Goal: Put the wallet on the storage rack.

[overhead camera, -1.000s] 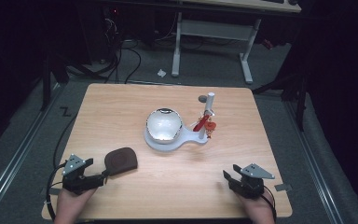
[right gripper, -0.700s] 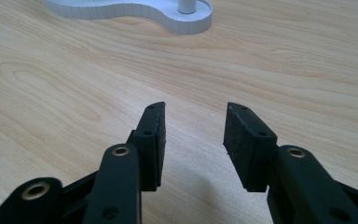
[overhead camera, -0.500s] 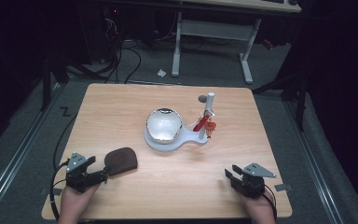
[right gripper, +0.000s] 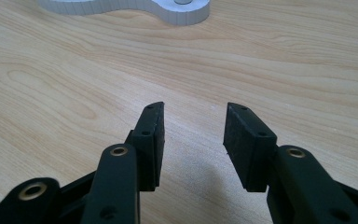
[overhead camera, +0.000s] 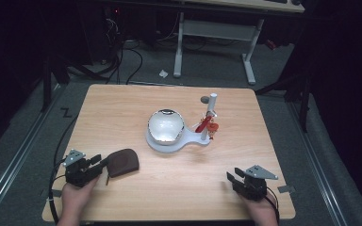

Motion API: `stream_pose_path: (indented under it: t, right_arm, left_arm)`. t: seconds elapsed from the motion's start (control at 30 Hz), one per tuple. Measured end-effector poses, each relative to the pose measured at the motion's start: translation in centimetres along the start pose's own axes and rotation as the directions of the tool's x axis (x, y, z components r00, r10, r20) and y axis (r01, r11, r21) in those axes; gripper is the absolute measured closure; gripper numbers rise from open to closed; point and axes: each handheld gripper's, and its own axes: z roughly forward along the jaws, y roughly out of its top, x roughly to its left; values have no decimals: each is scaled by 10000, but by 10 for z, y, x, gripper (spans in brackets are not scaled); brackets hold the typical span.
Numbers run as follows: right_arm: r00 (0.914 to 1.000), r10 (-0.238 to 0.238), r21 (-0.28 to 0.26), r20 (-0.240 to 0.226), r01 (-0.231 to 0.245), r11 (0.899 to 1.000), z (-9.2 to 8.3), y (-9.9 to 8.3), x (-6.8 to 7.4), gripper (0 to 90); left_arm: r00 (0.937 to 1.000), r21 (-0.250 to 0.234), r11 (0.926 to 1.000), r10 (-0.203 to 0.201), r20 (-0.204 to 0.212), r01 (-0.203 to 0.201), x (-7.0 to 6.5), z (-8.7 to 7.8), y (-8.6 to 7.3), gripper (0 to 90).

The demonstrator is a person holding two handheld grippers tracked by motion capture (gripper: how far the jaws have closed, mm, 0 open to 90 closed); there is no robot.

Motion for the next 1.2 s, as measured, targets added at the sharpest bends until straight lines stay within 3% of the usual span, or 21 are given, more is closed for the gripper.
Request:
stream_pose_path:
  t: [0.1,0.3,0.53,0.63,0.77,0.87,0.93,1.03,1.2]
  right_arm:
    - [9999,-103,-3,-17,103,9999,0,0,2,586]
    - [9999,-146,112,-12,146,9998,0,-3,3,582]
    - [9999,-127,144,35,126,9998,-1,-5,3,577]
    - [9999,-96,179,38,95,9998,-1,-5,3,577]
    - [9998,-163,150,63,162,9998,-2,-5,3,577]
    - [9998,-185,111,92,184,9998,-4,-5,4,578]
    - [9998,-150,141,111,148,9998,-4,-5,5,578]
    - [9998,-156,109,144,155,9998,-5,-5,5,584]
    - [9998,-102,43,156,101,9999,-6,-5,4,589]
  left_arm:
    - [9999,17,10000,-42,113,42,0,0,-1,656]
    - [10000,86,10000,-22,58,22,-1,4,0,649]
    - [9984,492,9975,-527,226,515,3,15,-2,619]
    - [9960,529,9957,-780,442,756,4,16,-4,680]
    - [9958,597,9947,-862,311,842,2,17,-5,719]
    - [9971,570,9957,-737,182,725,1,17,-5,735]
    - [9983,521,9970,-573,-109,578,-1,16,-6,821]
    - [9991,491,9988,-74,-411,95,-6,16,-6,849]
    - [9976,395,9990,256,-640,-231,-10,15,-7,870]
